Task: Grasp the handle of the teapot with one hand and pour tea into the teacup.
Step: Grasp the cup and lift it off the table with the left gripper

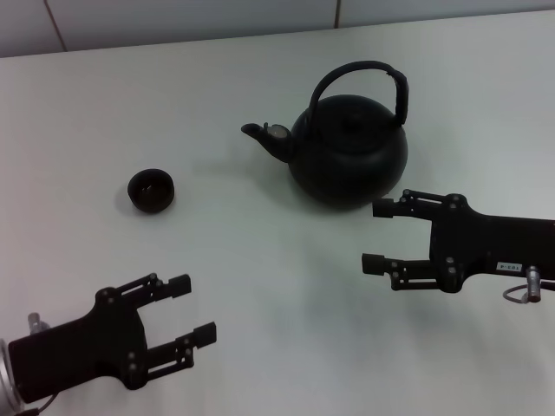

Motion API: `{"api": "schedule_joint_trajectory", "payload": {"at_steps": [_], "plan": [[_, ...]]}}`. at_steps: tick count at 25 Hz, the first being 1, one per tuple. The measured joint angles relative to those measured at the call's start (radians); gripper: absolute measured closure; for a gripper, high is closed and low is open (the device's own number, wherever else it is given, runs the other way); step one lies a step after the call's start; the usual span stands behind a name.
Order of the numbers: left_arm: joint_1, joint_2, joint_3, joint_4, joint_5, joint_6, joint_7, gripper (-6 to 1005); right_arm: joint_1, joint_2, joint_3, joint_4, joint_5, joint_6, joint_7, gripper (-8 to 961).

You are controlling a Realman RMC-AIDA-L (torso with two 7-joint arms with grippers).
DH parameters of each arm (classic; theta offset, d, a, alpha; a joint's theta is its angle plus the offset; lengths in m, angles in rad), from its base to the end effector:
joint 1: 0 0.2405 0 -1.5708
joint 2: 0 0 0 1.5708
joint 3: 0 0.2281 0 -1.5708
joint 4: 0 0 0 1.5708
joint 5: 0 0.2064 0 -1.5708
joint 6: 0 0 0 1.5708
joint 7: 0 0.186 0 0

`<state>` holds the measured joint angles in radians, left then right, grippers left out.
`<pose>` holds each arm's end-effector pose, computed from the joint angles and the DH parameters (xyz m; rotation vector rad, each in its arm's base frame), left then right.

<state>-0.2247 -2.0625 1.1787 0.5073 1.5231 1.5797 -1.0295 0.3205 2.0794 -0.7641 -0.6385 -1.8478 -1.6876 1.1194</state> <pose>-0.2481 0.2312 -0.0649 -2.7363 -0.5559 -0.9180 0.2478 0.2681 -0.0210 -2.6979 0.4628 0.8427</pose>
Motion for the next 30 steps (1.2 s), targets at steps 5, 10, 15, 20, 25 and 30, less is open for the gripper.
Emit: {"api": "schedule_joint_trajectory", "payload": {"at_steps": [5,10,15,20,25,30], "plan": [[-0.020,-0.012,-0.051,-0.023,-0.022,-0.016,0.068,267,0.007,0.001,0.006,0.015,0.001,0.007,-0.004,133],[-0.074,-0.016,-0.055,-0.194,-0.218,-0.039,0.326,266,0.004,0.001,0.012,0.024,0.009,0.020,-0.020,132],[-0.125,-0.017,-0.055,-0.332,-0.317,-0.049,0.574,265,0.012,0.002,0.015,0.040,0.017,0.027,-0.031,132],[-0.166,-0.018,-0.059,-0.388,-0.379,-0.088,0.658,263,0.009,0.002,0.023,0.042,0.022,0.028,-0.031,131],[-0.219,-0.018,-0.059,-0.417,-0.407,-0.183,0.654,262,0.011,0.002,0.033,0.042,0.030,0.028,-0.029,133],[-0.257,-0.017,-0.066,-0.423,-0.415,-0.243,0.651,260,0.021,0.002,0.036,0.042,0.030,0.028,-0.026,133]]}}
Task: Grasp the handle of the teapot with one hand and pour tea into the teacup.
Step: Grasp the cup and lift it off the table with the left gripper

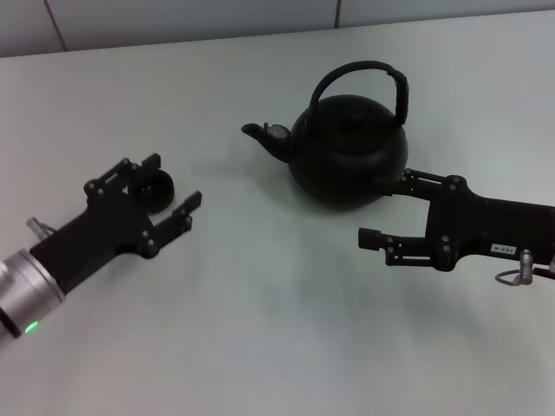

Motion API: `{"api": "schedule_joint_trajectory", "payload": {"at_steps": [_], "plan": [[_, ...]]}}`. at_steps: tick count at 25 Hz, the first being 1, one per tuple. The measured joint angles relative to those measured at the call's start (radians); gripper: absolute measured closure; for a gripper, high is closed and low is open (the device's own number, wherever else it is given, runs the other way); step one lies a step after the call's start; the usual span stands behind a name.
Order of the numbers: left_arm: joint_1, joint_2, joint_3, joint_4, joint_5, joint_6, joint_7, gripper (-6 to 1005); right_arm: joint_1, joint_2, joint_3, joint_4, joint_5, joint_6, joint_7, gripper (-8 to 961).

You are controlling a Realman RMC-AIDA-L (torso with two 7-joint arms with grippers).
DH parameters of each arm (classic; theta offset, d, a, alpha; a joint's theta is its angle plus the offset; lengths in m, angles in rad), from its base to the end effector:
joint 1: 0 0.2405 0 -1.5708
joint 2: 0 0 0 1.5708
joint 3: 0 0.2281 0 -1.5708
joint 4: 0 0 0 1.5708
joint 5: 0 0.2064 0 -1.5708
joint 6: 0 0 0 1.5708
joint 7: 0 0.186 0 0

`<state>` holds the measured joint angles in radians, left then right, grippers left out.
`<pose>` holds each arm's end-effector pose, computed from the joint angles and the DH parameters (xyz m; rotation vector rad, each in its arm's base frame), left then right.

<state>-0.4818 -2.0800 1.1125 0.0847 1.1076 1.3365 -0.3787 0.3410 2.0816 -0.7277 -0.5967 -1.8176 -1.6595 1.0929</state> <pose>-0.2449 0.3118 -0.0761 -2.3218 -0.1981 -0.7567 0.2461 0.2786 -0.0194 -2.6281 0.4647 0.8793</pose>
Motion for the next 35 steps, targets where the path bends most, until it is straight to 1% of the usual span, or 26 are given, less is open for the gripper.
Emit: {"api": "schedule_joint_trajectory", "payload": {"at_steps": [2,4,8,15,19,24,29,32,35], "plan": [[-0.012,0.000,-0.033,-0.005,-0.022,-0.051,-0.011,260,0.002,0.000,0.000,0.000,0.000,0.000,0.001,132],[-0.014,0.000,-0.046,-0.009,-0.032,-0.071,-0.025,259,0.002,0.000,0.000,0.000,0.000,0.000,0.001,132],[-0.009,0.001,-0.080,-0.010,-0.061,-0.122,-0.121,258,0.002,-0.001,0.010,0.000,0.000,0.000,0.001,132],[0.011,0.003,-0.072,-0.007,-0.053,-0.117,-0.128,256,0.004,-0.002,0.013,-0.003,0.000,0.001,0.002,131],[0.023,0.004,-0.042,-0.009,-0.051,-0.116,-0.130,255,0.012,-0.003,0.013,-0.004,0.000,0.009,0.002,131],[0.030,0.005,-0.026,-0.007,-0.051,-0.124,-0.127,125,0.013,-0.003,0.013,-0.003,0.000,0.017,0.002,133],[0.025,0.004,-0.010,-0.007,-0.051,-0.159,-0.130,125,0.015,-0.003,0.012,-0.005,0.000,0.021,0.002,133],[0.002,0.001,-0.007,-0.011,-0.051,-0.188,-0.131,125,0.016,-0.003,0.011,-0.005,0.000,0.021,0.002,133],[-0.003,0.001,-0.006,-0.005,-0.051,-0.173,-0.131,126,0.016,-0.003,0.009,-0.006,0.000,0.017,0.002,132]]}}
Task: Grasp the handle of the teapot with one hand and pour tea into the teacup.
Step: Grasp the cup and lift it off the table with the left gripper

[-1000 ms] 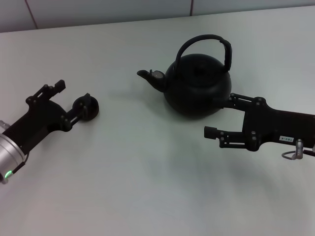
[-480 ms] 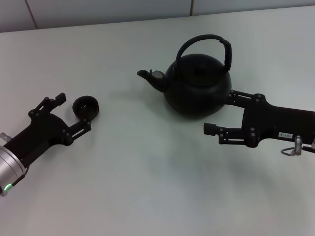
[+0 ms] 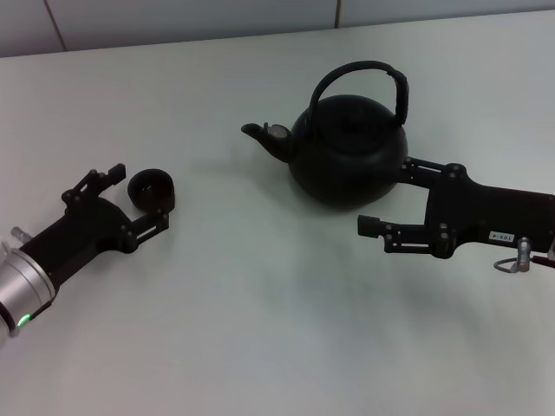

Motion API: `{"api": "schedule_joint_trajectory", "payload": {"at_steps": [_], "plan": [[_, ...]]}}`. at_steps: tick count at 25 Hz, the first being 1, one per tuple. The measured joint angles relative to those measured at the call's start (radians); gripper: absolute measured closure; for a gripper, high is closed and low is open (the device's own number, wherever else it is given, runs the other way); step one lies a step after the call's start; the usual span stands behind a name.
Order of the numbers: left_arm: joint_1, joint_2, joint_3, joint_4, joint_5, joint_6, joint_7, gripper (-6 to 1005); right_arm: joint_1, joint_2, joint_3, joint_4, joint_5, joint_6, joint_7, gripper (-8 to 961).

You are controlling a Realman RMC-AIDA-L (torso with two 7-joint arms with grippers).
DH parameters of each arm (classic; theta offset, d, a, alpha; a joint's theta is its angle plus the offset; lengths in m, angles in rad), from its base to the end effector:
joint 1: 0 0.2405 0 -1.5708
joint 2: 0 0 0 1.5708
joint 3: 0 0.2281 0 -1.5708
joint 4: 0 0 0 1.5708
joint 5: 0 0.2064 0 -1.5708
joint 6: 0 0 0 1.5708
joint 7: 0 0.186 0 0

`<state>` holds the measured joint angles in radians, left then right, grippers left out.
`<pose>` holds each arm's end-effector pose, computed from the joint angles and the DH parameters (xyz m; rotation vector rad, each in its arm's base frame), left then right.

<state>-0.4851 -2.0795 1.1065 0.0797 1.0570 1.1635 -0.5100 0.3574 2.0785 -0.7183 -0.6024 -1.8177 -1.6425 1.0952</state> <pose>-0.2747 0.3272 -0.0780 -2.2612 -0.4704 -0.6421 0.2448 0.2866 -0.0163 -2.6159 0.4480 0.8634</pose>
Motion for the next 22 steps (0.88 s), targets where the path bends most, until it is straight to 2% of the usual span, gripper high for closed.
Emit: {"api": "schedule_joint_trajectory", "payload": {"at_steps": [22], "plan": [[-0.004,0.000,0.007,0.011,0.000,-0.078,-0.003,125,0.005,0.000,0.004,-0.002,0.000,0.000,0.000,132]]}}
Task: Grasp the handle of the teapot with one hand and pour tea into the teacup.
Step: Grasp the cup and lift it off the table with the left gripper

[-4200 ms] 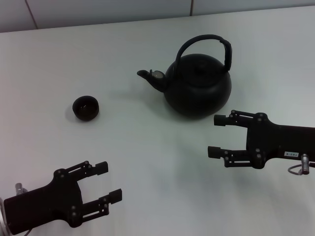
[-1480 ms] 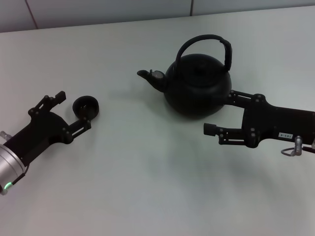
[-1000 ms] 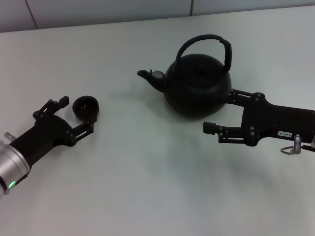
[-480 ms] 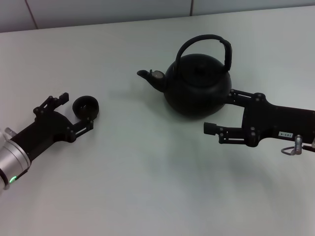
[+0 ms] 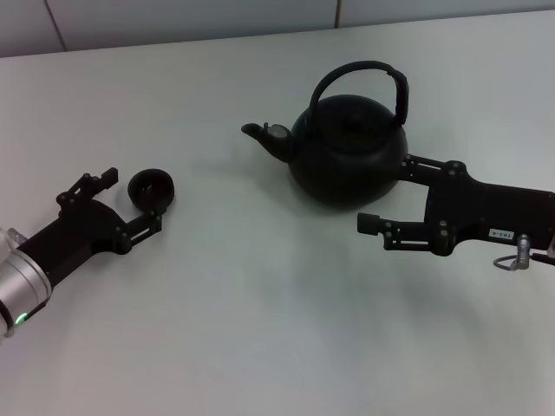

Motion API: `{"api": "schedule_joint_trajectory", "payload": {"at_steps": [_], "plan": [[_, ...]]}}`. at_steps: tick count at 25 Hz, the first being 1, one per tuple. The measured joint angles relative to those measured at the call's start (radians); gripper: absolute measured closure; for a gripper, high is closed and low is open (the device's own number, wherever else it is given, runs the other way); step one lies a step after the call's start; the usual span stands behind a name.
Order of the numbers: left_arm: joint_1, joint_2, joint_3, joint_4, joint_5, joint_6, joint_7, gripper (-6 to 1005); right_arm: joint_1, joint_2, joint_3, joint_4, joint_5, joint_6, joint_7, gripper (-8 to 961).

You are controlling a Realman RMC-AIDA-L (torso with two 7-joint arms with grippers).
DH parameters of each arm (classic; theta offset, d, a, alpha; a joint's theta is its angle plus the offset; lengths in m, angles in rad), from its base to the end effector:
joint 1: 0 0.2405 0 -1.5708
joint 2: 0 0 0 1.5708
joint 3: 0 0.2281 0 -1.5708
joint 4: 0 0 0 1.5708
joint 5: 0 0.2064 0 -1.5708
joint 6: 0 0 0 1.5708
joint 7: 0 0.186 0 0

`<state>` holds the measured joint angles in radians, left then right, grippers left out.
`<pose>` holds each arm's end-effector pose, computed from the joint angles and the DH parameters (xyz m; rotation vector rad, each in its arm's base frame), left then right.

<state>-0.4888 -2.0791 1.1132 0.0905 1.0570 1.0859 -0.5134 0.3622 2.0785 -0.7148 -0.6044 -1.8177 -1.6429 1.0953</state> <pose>-0.2857 0.3324 -0.0800 -2.2574 -0.4952 -0.5573 0.2435 0.2883 -0.0154 -2.6144 0.4403 0.8650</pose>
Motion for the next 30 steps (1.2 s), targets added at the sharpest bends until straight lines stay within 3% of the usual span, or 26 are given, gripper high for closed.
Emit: {"api": "schedule_joint_trajectory", "payload": {"at_steps": [30], "plan": [[-0.048,-0.001,0.030,-0.012,0.000,-0.062,-0.001,125,-0.016,0.000,0.000,-0.026,0.000,-0.019,0.012,133]]}}
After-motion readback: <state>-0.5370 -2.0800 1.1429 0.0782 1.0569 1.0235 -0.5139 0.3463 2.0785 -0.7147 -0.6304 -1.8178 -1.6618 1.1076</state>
